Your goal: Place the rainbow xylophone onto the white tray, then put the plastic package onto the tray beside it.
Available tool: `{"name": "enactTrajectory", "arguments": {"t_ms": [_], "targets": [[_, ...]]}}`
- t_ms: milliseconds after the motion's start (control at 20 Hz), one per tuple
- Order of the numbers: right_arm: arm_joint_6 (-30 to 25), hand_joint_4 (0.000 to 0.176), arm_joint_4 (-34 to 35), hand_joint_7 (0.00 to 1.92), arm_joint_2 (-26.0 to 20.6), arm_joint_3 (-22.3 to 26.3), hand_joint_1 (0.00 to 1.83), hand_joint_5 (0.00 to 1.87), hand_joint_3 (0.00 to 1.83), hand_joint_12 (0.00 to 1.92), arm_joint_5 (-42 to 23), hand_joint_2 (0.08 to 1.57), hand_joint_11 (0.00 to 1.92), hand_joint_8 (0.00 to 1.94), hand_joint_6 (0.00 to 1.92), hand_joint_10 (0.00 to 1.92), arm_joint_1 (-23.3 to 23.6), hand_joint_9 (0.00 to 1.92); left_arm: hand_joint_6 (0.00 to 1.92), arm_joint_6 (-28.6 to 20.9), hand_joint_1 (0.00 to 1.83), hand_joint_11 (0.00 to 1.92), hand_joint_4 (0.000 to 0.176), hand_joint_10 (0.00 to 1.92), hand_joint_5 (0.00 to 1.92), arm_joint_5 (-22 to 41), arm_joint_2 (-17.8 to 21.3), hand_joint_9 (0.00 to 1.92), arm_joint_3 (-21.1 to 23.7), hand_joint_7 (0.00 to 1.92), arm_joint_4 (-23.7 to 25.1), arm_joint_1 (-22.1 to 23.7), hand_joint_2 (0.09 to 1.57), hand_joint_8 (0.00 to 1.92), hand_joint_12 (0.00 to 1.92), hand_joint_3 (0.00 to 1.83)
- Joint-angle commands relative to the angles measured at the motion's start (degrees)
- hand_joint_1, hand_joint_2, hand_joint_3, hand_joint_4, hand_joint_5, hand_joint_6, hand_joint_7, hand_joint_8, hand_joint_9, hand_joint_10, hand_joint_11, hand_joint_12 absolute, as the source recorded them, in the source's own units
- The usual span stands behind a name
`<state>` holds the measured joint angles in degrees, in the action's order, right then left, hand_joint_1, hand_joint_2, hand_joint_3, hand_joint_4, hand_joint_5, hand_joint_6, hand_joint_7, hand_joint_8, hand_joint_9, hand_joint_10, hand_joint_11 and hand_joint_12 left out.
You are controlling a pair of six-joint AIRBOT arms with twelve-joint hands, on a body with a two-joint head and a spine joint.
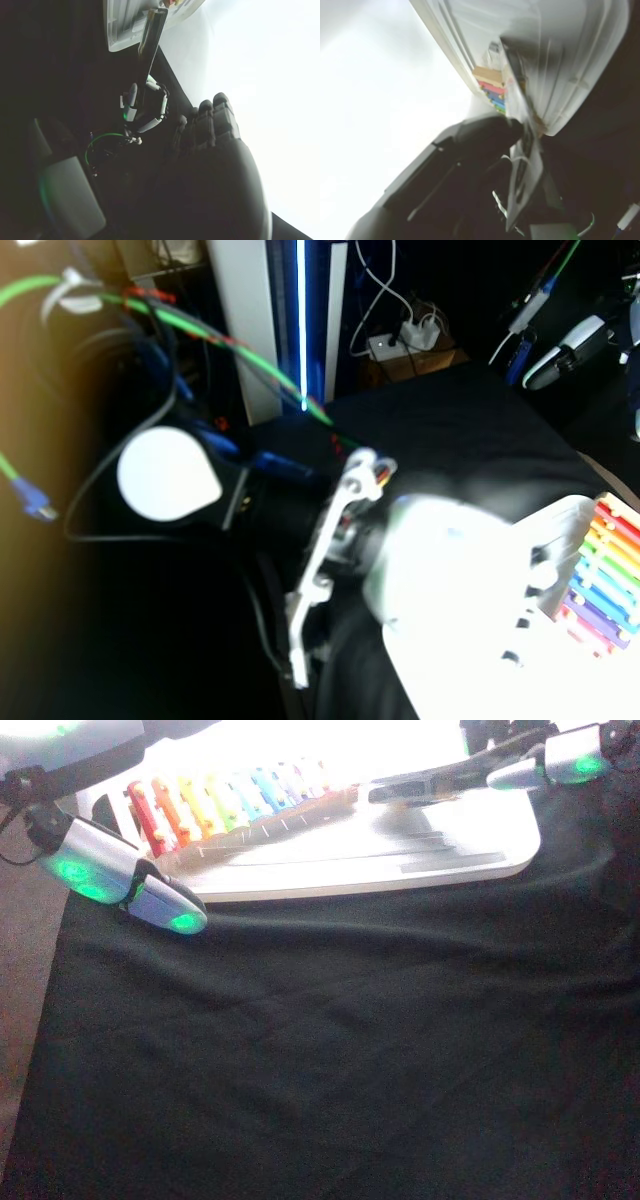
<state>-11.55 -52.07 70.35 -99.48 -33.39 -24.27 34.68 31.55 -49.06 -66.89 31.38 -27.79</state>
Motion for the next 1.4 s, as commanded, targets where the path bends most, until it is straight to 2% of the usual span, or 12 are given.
{"name": "enactTrajectory", "arguments": {"t_ms": [0, 100, 200, 300, 800, 850, 900, 1000, 1100, 1150, 1200, 1350], "targets": [[-0.38, 0.000, 2.99, 0.99, 0.15, 0.17, 1.21, 0.74, 0.01, 1.37, -3.04, 1.21, 1.00, 1.11, 1.15, 0.86, -0.17, 1.16, 0.00, -0.34, 0.79, 0.00, 0.000, 0.00, 0.00, 5.65, 0.22, 0.00, -0.16, 0.00, -1.94, 0.35, 0.70, 0.00, 0.00, 0.01], [-0.38, 0.000, 3.24, 0.83, 0.15, 0.33, 1.20, 0.64, 0.00, 1.57, -3.04, 1.26, 0.89, 1.47, 1.21, 1.12, -1.07, 1.00, 0.00, -0.37, 0.77, 0.00, 0.000, 0.00, 0.00, 5.71, 0.24, 0.00, -0.15, 0.00, -1.94, 0.28, 0.69, 0.00, 0.00, 0.00], [-0.38, 0.000, 3.30, 1.07, 0.21, 0.43, 1.08, 0.69, 0.00, 1.44, -3.04, 1.28, 0.96, 0.70, 1.39, 1.02, -1.63, 1.08, 0.00, -0.42, 0.76, 0.00, 0.000, 0.00, 0.00, 5.75, 0.24, 0.00, -0.13, 0.00, -1.94, 0.24, 0.68, 0.00, 0.00, 0.00], [-0.38, 0.000, 3.37, 1.24, 0.42, 0.43, 1.09, 0.72, 0.00, 1.41, -3.04, 1.26, 1.03, 0.35, 1.36, 0.94, -2.19, 1.18, 0.00, -0.44, 0.73, 0.00, 0.000, 0.00, 0.00, 5.80, 0.24, 0.00, -0.11, 0.00, -1.95, 0.13, 0.67, 0.00, 0.00, 0.00], [-0.38, 0.000, 4.78, 1.31, 1.42, 0.01, 1.11, 0.77, 0.00, 1.18, -3.05, 1.23, 1.16, 0.08, 1.28, 0.61, -4.49, 1.32, 0.00, -0.44, 0.73, 0.00, 0.000, 0.00, 0.00, 6.00, 0.24, 0.00, 0.04, 0.00, -1.94, -0.07, 0.69, 0.00, 0.00, 0.00], [-0.38, 0.000, 4.79, 1.10, 1.46, 0.05, 1.23, 0.82, 0.00, 1.16, -3.05, 1.17, 1.18, 0.90, 1.03, 0.53, -4.72, 1.36, 0.00, -0.45, 0.72, 0.00, 0.000, 0.00, 0.00, 6.00, 0.24, 0.00, 0.05, 0.00, -1.94, -0.12, 0.68, 0.00, 0.00, 0.00], [-0.38, 0.000, 4.81, 1.09, 1.49, 0.10, 1.13, 0.79, 0.00, 1.28, -3.05, 1.22, 1.11, 0.65, 1.22, 0.53, -4.82, 1.33, 0.00, -0.45, 0.72, 0.00, 0.000, 0.00, 0.00, 6.00, 0.26, 0.00, 0.06, 0.00, -1.94, -0.13, 0.68, 0.00, 0.00, 0.00], [-0.38, 0.000, 4.81, 1.08, 1.50, 0.20, 1.13, 0.85, 0.00, 1.77, -3.05, 1.18, 1.18, 1.09, 1.17, 1.47, -4.94, 1.20, 0.00, -0.46, 0.72, 0.00, 0.000, 0.00, 0.00, 6.05, 0.26, 0.00, 0.08, 0.00, -1.95, -0.14, 0.67, 0.00, 0.00, 0.00], [-0.38, 0.000, 4.80, 0.95, 1.46, 0.39, 1.24, 0.88, 0.00, 1.38, -3.06, 1.15, 0.99, 1.08, 1.10, 0.91, -5.11, 1.11, 0.00, -0.49, 0.75, 0.00, 0.000, 0.00, 0.00, 6.08, 0.26, 0.00, 0.14, 0.00, -1.95, -0.17, 0.67, 0.00, 0.00, 0.00], [-0.38, 0.000, 4.80, 1.06, 1.43, 0.44, 1.34, 0.77, 0.00, 1.20, -3.07, 1.08, 0.87, 0.89, 0.41, 0.61, -5.16, 1.09, 0.00, -0.50, 0.73, 0.00, 0.000, 0.00, 0.00, 6.08, 0.26, 0.00, 0.17, 0.00, -1.95, -0.22, 0.69, 0.00, 0.00, 0.00], [-0.38, 0.000, 4.79, 1.02, 1.35, 0.58, 1.17, 0.80, 0.00, 1.12, -3.07, 1.04, 0.83, 0.41, 0.11, 0.43, -5.24, 1.10, 0.00, -0.57, 0.73, 0.00, 0.000, 0.00, 0.00, 6.18, 0.26, 0.00, 0.18, 0.00, -1.95, -0.39, 0.68, 0.00, 0.00, 0.00], [-0.38, 0.000, 4.76, 0.87, 1.06, 0.94, 0.91, 0.68, 0.00, 1.14, -3.08, 0.97, 0.53, 0.03, 0.00, 0.25, -5.42, 0.87, 0.00, -0.79, 0.70, 0.00, 0.000, 0.00, 0.00, 6.44, 0.26, 0.00, 0.21, 0.00, -1.96, -0.55, 0.69, 0.00, 0.00, 0.00]]}}
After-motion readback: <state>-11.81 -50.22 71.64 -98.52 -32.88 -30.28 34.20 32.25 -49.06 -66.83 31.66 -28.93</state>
